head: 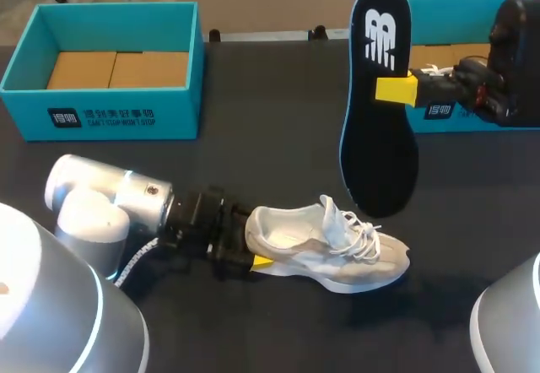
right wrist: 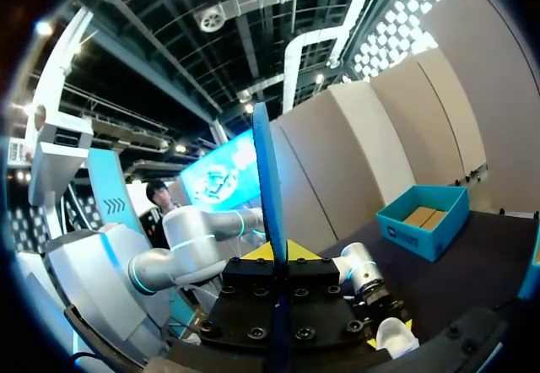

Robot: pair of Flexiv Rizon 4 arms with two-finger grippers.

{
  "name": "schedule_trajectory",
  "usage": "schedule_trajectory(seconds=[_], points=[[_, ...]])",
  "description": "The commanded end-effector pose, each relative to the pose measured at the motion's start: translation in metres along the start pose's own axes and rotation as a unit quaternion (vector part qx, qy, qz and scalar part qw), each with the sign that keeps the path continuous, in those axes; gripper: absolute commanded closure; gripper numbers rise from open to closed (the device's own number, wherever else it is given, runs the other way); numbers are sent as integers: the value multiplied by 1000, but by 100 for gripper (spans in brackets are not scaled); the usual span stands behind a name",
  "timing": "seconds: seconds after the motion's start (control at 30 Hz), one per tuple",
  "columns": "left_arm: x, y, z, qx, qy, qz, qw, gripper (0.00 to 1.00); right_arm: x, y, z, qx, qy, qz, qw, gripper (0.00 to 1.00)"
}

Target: Take the shoe out of the shoebox, open the shoe tongue, remove and reinsert the insole, then place the shoe into the shoebox

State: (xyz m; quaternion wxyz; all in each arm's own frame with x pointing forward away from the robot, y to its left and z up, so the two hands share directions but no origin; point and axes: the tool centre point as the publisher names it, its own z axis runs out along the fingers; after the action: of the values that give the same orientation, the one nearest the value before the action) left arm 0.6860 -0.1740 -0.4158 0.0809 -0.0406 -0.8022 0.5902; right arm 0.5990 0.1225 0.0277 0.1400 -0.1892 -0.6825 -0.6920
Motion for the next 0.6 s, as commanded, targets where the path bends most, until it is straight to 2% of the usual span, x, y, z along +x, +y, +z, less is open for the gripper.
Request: schedule_trajectory(seconds=[0.03,0.1,0.17,0.2,0.3,0.6], points=[[-2,-4,-11,-19,17,5,1000,0,-1,0,2,1,0,1,1000,100],[-2,-6,-16,-27,24,6,999,0,-1,0,2,1,0,1,1000,100],[-1,-7,-21,-52,32,10,998,0,-1,0,2,1,0,1,1000,100],[-2,-7,-24,-77,20,9,997,0,-1,0,2,1,0,1,1000,100],[-3,-8,-36,-194,-19,75,978,0,-1,0,2,1,0,1,1000,100],[-3,-8,-36,-194,-19,75,978,0,-1,0,2,1,0,1,1000,100]])
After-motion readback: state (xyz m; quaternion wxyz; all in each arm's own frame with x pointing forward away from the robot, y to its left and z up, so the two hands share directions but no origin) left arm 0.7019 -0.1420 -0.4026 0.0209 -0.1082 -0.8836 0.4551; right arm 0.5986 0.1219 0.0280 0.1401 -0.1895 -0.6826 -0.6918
